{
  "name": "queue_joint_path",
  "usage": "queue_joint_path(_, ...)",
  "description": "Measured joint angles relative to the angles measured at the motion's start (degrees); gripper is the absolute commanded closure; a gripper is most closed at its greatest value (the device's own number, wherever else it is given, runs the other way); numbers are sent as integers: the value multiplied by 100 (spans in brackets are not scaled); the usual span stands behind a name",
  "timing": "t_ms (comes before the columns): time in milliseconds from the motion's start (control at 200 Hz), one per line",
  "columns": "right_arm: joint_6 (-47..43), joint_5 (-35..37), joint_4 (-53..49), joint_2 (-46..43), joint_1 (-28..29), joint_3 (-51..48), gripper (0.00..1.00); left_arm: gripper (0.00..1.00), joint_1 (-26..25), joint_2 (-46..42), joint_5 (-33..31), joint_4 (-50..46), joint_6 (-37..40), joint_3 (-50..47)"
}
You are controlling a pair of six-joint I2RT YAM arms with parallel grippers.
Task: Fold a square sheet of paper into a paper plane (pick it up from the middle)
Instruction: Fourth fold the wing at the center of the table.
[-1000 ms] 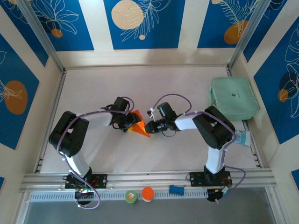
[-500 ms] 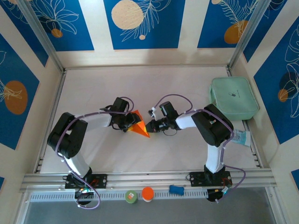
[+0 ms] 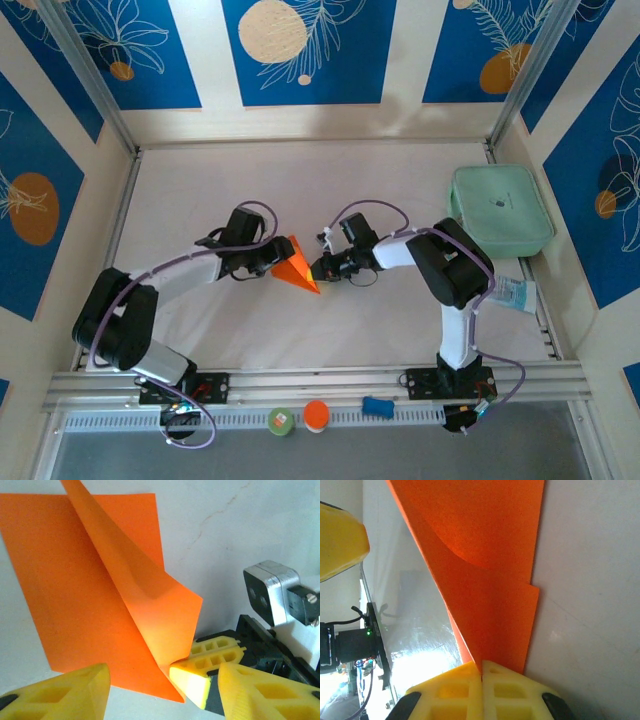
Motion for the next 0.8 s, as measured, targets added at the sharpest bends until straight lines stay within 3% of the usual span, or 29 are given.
queue_joint_path(245, 232, -181, 35, 83, -72, 28, 100, 68, 39, 308, 610, 1384, 17, -463)
queue_joint_path(420, 315, -247, 72, 103, -109, 28, 100, 77, 39, 813, 1025, 2317, -229, -570)
queue_joint_path(795, 313, -245, 66, 103, -140, 28, 96, 84, 46, 1384, 1360, 3217, -586, -643)
